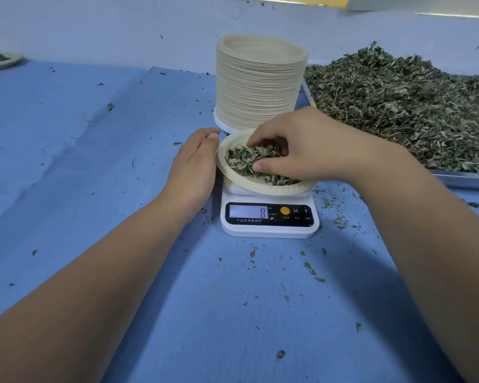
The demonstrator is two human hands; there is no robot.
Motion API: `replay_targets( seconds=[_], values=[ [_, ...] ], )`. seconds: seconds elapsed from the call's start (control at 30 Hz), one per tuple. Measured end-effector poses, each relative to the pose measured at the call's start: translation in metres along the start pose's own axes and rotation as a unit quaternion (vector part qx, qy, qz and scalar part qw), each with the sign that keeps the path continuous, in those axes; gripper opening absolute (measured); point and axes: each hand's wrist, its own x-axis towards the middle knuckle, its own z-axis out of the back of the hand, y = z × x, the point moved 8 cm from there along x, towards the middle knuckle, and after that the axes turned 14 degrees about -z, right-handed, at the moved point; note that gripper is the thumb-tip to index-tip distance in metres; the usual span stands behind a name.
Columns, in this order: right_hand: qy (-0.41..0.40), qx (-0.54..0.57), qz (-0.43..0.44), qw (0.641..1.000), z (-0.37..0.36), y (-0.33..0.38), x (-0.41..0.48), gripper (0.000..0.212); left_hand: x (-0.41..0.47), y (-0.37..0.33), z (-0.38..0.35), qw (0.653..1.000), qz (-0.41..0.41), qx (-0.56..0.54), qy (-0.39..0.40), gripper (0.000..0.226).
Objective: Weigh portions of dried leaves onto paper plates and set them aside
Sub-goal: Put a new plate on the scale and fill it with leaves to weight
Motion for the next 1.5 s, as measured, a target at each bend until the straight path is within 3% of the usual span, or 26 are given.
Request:
replay_targets(
  seconds=[0.2, 0.5, 0.77, 0.97, 1.07, 1.17, 1.37, 1.5],
  values=[
    [-0.095, 0.07, 0.018, 0.993, 0.023, 0.001, 0.001, 0.017, 0.0, -0.002, 0.001, 1.0, 0.004, -0.007, -0.004, 0.032],
    [-0.172, 0.146, -0.024, 0.974, 0.046, -0.02, -0.001, 0.013, -0.001, -0.002, 0.001, 1.0, 0.0, 0.003, -0.005, 0.042],
    [-0.193, 0.19, -0.054, 0.961, 0.05, -0.031, 0.0, 0.012, -0.002, -0.003, 0.001, 1.0, -0.006, 0.017, -0.002, 0.04],
    [-0.193, 0.148, -0.064, 0.968, 0.055, -0.042, -0.003, 0.015, -0.001, -0.002, 0.002, 0.999, -0.007, 0.031, 0.001, 0.032],
    [-0.24, 0.114, -0.116, 0.957, 0.071, -0.066, -0.007, 0.016, -0.001, -0.002, 0.0, 1.0, -0.009, 0.024, 0.007, 0.037],
    [-0.273, 0.012, -0.177, 0.945, 0.081, -0.096, -0.012, 0.019, 0.0, 0.0, 0.0, 1.0, -0.007, 0.022, 0.006, 0.04],
    [-0.121, -0.07, -0.313, 0.939, 0.061, -0.142, -0.014, 0.021, 0.001, 0.006, 0.003, 1.0, 0.025, -0.013, -0.008, 0.03],
    [-0.15, -0.019, -0.265, 0.952, 0.065, -0.123, -0.008, 0.021, 0.001, 0.006, 0.001, 1.0, 0.018, -0.015, -0.003, 0.029]
  ],
)
